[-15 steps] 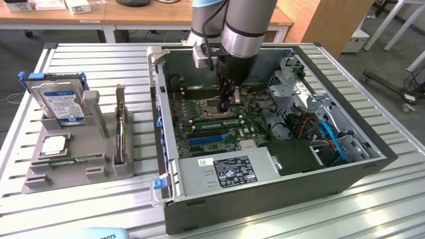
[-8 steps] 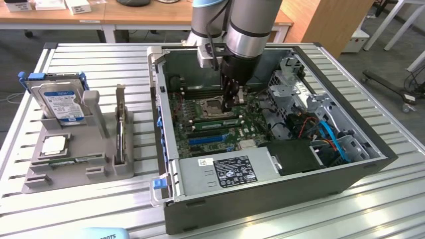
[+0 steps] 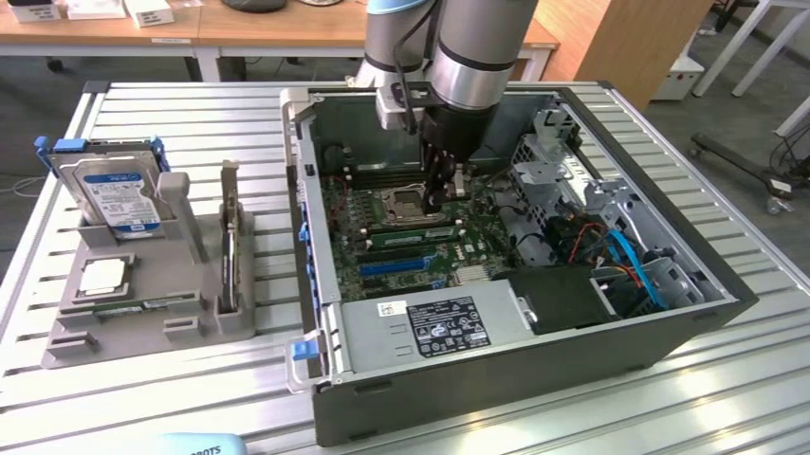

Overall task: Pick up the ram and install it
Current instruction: 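Press down the ram until it locks into place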

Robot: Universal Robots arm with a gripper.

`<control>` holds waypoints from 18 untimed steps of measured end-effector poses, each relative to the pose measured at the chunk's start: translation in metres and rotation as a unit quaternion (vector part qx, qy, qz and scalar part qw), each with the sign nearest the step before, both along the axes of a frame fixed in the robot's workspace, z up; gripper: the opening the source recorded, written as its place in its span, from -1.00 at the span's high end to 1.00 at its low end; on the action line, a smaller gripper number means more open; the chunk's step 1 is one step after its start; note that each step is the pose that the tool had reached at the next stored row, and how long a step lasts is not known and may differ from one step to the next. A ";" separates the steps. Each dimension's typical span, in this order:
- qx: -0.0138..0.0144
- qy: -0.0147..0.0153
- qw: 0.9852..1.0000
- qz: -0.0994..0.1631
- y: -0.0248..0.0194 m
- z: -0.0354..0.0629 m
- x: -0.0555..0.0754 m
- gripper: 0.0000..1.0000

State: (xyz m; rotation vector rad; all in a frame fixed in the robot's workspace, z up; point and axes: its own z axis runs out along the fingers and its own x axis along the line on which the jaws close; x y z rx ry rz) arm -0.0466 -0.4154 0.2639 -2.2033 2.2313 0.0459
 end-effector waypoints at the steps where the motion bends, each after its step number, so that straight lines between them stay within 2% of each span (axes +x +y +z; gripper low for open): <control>1: 0.000 0.000 1.000 0.000 0.0000 0.0000 0.000 0.80; 7: 0.000 0.000 1.000 -0.002 0.0000 0.0000 0.000 0.80; 11: 0.000 0.000 0.999 -0.033 0.0000 -0.0003 0.000 0.80; 15: 0.000 0.000 0.998 -0.070 0.0000 -0.0007 0.000 0.80; 18: 0.000 0.000 0.995 -0.096 0.0000 -0.0010 0.000 0.80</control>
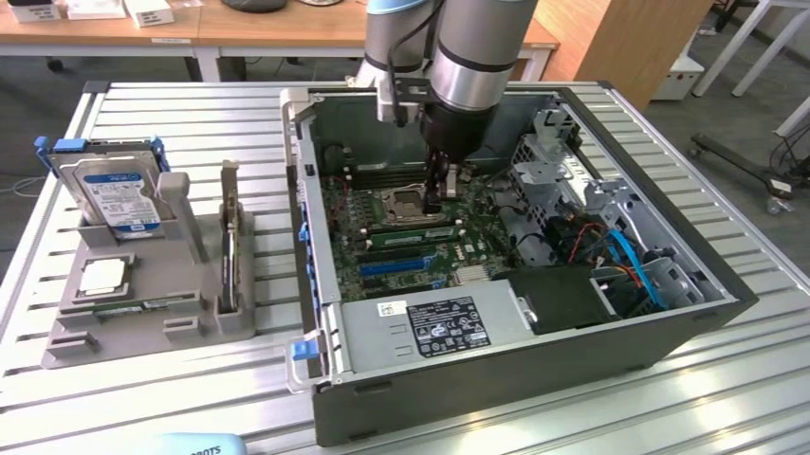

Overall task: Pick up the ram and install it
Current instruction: 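Press down the ram until it locks into place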

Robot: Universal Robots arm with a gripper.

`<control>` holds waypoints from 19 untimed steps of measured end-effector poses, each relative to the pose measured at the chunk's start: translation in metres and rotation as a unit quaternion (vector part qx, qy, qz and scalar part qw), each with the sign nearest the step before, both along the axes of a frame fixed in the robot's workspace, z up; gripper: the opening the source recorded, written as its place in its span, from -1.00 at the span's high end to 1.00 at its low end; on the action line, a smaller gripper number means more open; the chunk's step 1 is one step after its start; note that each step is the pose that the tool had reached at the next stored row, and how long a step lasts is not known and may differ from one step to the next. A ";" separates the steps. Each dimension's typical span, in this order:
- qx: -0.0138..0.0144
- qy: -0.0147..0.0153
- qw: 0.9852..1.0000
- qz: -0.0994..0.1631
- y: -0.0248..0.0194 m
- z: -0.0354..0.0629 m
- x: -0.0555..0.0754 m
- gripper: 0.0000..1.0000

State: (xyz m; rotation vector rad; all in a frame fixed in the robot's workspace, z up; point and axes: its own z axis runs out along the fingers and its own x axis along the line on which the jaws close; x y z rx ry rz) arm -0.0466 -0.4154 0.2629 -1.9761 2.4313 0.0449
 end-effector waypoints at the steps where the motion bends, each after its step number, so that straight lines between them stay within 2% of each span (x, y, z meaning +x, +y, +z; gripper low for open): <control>1: 0.000 0.000 1.000 -0.010 0.0000 -0.0001 0.000 0.80; 6: 0.000 0.000 0.999 -0.054 0.0000 -0.0006 0.000 0.80; 10: 0.000 0.000 0.996 -0.091 0.0000 -0.0009 0.000 0.80; 15: 0.000 0.000 0.991 -0.136 0.0000 -0.0012 0.000 0.80; 19: 0.000 0.000 0.985 -0.170 0.0000 -0.0015 0.000 0.80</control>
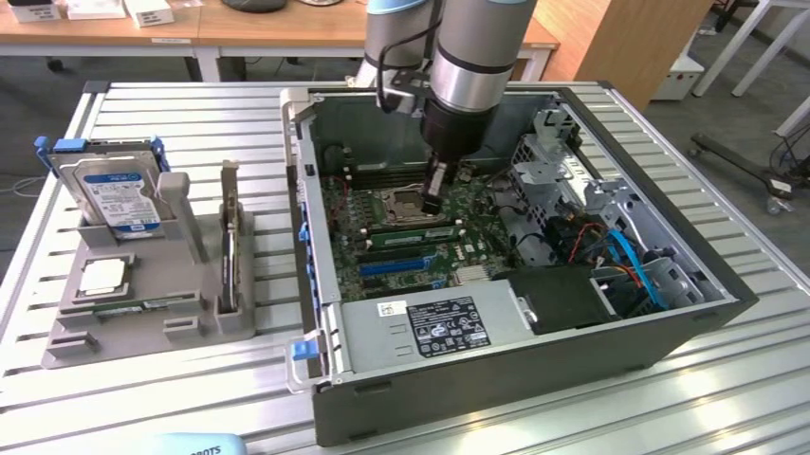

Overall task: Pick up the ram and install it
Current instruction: 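Press down the ram until it locks into place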

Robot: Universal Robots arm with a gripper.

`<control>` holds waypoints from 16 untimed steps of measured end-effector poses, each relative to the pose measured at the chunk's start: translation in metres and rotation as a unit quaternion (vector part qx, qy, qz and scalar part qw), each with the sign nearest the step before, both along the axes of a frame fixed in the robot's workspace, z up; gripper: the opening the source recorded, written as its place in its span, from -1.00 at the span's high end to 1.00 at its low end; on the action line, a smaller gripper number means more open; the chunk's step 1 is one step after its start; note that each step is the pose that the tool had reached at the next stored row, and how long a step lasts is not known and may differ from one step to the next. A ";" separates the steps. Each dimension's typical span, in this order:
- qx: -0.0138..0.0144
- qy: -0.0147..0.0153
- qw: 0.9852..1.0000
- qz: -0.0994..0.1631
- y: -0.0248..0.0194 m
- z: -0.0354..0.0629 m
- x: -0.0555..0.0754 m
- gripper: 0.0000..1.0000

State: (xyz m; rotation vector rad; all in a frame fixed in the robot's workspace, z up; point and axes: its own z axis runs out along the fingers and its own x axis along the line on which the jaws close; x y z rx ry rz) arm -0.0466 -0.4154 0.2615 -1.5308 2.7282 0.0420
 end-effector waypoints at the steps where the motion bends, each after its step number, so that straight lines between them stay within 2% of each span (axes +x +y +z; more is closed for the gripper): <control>1: 0.000 0.000 1.000 -0.010 0.0000 -0.0001 0.000 0.80; 4: 0.000 0.000 0.999 -0.036 0.0000 -0.0003 0.000 0.80; 8: 0.000 0.000 0.997 -0.072 0.0000 -0.0006 0.000 0.80; 12: 0.000 0.000 0.994 -0.108 0.0000 -0.0008 0.000 0.80; 16: 0.000 0.000 0.990 -0.144 0.0000 -0.0011 0.000 0.80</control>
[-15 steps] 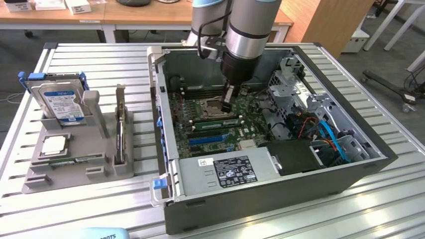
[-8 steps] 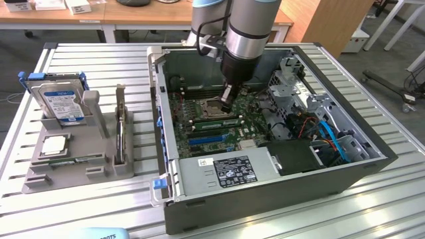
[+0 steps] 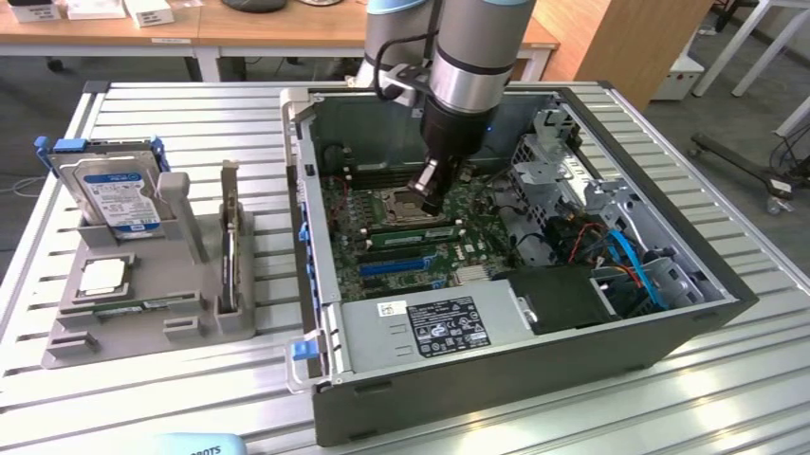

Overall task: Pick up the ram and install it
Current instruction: 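Press down the ram until it locks into place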

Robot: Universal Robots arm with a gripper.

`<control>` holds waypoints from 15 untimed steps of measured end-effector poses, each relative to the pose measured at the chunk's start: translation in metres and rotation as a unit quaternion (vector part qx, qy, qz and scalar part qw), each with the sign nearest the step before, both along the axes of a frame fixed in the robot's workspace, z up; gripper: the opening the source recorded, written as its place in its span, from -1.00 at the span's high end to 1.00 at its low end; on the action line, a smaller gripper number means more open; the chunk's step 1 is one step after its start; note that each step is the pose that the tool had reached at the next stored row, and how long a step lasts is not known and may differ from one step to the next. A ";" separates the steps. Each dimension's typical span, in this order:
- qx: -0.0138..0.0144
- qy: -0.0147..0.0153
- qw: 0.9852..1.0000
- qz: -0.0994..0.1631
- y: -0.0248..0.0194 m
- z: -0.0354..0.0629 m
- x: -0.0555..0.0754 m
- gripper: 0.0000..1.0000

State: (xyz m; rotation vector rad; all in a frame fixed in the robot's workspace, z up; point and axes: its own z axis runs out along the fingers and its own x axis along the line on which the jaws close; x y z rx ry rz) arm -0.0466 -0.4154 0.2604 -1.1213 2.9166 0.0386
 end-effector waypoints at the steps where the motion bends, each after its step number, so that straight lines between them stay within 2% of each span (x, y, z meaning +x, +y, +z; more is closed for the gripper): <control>1: 0.000 0.000 1.000 -0.009 0.0000 -0.0001 0.000 0.80; 5: 0.000 0.000 0.999 -0.044 0.0000 -0.0003 0.000 0.80; 8: 0.000 0.000 0.997 -0.071 0.0000 -0.0006 0.000 0.80; 12: 0.000 0.000 0.994 -0.107 0.0000 -0.0008 0.000 0.80; 15: 0.000 0.000 0.991 -0.134 0.0000 -0.0011 0.000 0.80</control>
